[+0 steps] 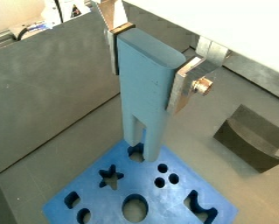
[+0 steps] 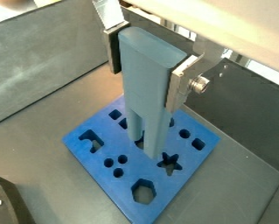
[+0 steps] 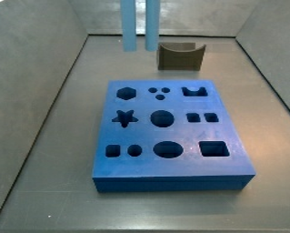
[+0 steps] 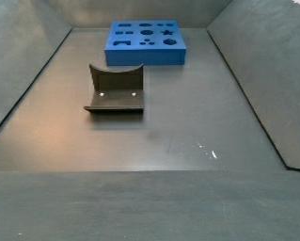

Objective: Insert the square-circle object.

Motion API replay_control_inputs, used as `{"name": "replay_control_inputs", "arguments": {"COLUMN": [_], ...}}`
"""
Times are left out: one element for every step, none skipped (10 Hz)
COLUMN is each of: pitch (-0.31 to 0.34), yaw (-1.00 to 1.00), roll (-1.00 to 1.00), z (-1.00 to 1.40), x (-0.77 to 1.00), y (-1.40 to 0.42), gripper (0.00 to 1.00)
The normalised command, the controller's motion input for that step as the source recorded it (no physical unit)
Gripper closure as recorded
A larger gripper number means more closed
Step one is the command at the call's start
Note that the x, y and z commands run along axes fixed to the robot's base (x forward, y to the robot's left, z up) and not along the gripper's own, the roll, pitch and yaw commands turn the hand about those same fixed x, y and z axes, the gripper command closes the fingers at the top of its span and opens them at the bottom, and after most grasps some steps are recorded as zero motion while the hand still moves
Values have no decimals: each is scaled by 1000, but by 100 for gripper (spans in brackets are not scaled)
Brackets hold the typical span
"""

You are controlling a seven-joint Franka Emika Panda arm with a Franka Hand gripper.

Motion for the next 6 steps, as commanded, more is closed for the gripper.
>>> {"name": "replay_control_inputs", "arguments": {"pitch": [41, 120, 159, 54, 11, -180], "yaw": [237, 220, 263, 269, 220, 169], "roll": [99, 150, 190, 153, 143, 127], "z": [-1000, -1000, -917, -826, -777, -783], "x": [-566, -391, -166, -117, -97, -146], "y": [-594, -809, -923, -974, -1000, -1000], "gripper": [100, 100, 100, 100, 100, 100]}}
